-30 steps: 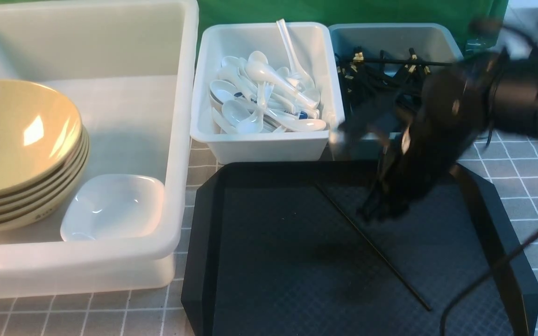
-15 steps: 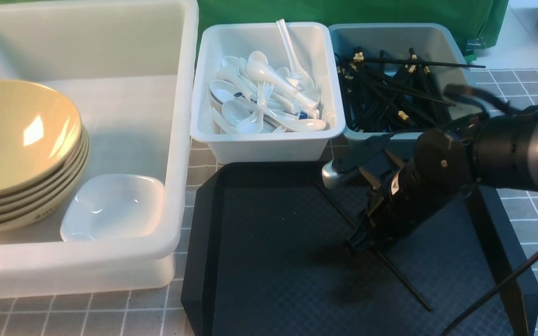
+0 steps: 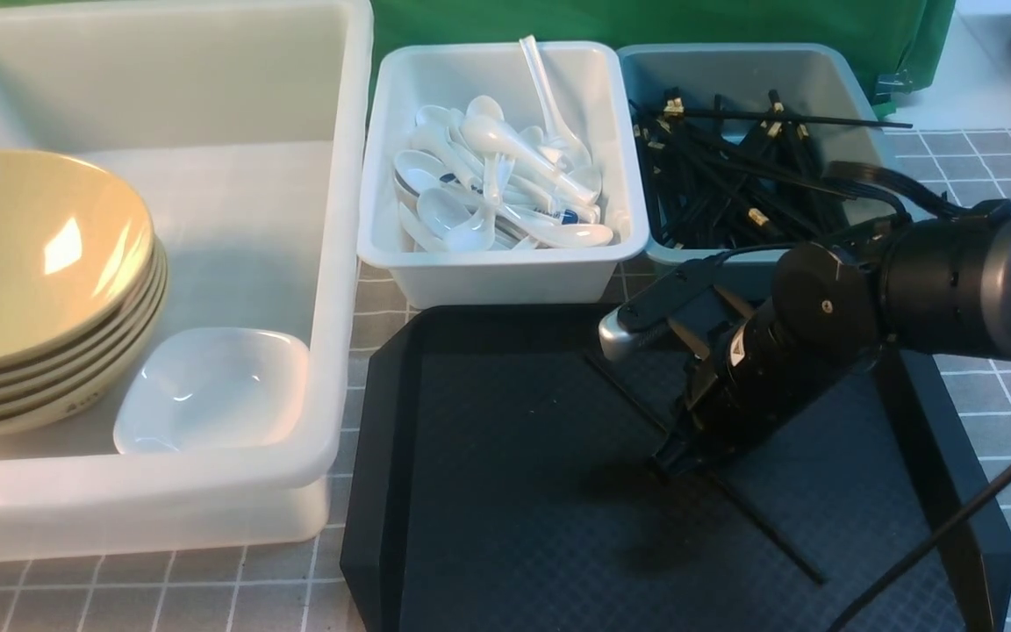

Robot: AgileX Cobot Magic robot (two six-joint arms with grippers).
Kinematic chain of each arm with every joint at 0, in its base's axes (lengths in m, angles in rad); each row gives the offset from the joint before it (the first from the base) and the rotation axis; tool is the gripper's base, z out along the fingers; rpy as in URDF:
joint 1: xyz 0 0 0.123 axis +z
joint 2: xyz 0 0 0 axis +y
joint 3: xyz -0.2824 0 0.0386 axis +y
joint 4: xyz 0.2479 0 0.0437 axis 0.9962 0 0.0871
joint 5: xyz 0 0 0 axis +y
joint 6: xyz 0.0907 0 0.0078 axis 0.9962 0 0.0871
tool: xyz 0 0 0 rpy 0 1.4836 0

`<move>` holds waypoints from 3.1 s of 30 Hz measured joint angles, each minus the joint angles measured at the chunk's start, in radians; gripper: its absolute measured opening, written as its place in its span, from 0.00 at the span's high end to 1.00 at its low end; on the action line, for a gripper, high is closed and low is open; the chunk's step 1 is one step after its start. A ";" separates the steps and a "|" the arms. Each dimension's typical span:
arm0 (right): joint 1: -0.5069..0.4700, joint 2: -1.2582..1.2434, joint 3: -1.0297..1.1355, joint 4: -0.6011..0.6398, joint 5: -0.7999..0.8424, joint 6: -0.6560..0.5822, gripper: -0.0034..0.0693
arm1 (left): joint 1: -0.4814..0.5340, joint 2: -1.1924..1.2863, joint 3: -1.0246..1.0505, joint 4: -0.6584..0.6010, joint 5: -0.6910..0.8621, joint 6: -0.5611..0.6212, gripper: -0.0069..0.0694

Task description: On grey table put chopsticks spoon bowls plates into blue grey white boxes.

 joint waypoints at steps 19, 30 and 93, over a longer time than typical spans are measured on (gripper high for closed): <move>-0.225 -0.109 -0.175 -0.044 -0.807 -0.005 0.82 | 0.000 0.000 0.000 0.000 -0.018 -0.002 0.92; -0.243 -0.204 -0.303 -0.045 -0.218 0.023 0.71 | 0.000 0.000 0.000 0.000 -0.018 -0.002 0.92; -0.468 -1.785 1.123 -0.060 -0.296 0.083 0.89 | 0.000 0.000 0.000 0.000 0.008 -0.001 0.92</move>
